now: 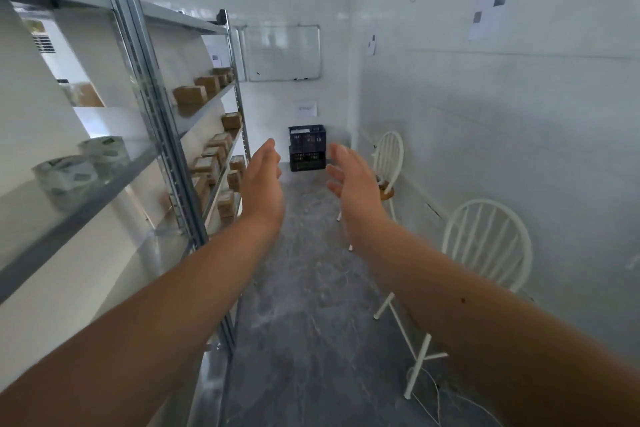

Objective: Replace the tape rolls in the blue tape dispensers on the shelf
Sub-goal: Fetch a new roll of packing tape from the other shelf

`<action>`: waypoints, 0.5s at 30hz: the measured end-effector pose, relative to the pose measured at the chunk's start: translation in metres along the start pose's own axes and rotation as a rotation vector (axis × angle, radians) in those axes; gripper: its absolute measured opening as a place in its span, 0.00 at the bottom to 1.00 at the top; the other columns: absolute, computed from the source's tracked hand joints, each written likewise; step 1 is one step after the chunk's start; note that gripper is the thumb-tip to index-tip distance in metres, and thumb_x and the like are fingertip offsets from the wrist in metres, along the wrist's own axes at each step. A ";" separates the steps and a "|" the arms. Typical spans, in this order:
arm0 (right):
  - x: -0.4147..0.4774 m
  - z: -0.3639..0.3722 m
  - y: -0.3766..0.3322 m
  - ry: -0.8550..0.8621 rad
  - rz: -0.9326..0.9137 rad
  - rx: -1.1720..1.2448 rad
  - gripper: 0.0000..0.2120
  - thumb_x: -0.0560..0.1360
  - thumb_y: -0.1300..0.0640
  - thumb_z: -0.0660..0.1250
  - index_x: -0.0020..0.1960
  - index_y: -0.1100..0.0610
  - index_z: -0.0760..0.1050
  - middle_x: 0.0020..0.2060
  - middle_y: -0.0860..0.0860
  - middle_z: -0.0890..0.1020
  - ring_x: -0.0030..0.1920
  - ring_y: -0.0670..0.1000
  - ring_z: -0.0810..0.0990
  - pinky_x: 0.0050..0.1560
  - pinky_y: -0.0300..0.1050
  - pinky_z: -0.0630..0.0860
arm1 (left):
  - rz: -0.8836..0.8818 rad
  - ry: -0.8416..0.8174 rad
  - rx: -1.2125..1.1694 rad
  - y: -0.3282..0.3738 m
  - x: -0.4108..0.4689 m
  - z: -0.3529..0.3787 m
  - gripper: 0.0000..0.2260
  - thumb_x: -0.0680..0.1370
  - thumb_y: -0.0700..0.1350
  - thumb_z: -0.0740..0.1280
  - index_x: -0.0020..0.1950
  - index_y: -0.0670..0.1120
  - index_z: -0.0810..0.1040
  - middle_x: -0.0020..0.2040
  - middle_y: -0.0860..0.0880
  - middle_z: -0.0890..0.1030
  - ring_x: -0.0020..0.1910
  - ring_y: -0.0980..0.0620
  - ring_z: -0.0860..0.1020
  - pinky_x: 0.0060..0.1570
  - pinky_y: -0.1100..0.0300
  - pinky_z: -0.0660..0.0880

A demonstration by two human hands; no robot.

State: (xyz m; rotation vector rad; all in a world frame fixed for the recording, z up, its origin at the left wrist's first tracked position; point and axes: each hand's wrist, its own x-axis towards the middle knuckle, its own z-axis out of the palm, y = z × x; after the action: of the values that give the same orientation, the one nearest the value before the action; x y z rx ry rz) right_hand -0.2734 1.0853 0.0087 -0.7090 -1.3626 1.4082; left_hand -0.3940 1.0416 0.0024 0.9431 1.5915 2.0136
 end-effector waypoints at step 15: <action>0.237 -0.001 0.071 -0.135 0.039 0.033 0.11 0.83 0.46 0.63 0.63 0.46 0.78 0.61 0.46 0.81 0.63 0.47 0.79 0.65 0.48 0.75 | 0.004 0.068 -0.009 -0.070 0.192 0.083 0.17 0.81 0.63 0.58 0.65 0.60 0.77 0.64 0.56 0.79 0.66 0.53 0.77 0.72 0.45 0.71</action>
State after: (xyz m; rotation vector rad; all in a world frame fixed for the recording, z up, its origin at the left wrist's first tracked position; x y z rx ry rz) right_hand -0.3666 1.3145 -0.0056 -0.6316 -1.4321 1.5296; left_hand -0.4741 1.2473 -0.0055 0.8842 1.6153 2.0745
